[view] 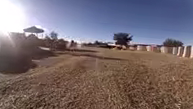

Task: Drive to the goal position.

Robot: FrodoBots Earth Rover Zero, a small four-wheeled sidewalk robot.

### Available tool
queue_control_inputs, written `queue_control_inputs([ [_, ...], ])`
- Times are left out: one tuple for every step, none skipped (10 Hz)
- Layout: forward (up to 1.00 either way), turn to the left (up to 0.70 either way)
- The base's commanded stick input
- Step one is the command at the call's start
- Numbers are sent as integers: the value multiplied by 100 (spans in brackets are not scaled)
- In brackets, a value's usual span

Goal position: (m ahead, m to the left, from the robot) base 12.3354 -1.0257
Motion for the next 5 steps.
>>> queue_control_inputs([
  [50,0],
  [50,0],
  [50,0],
  [50,0],
  [50,0],
])
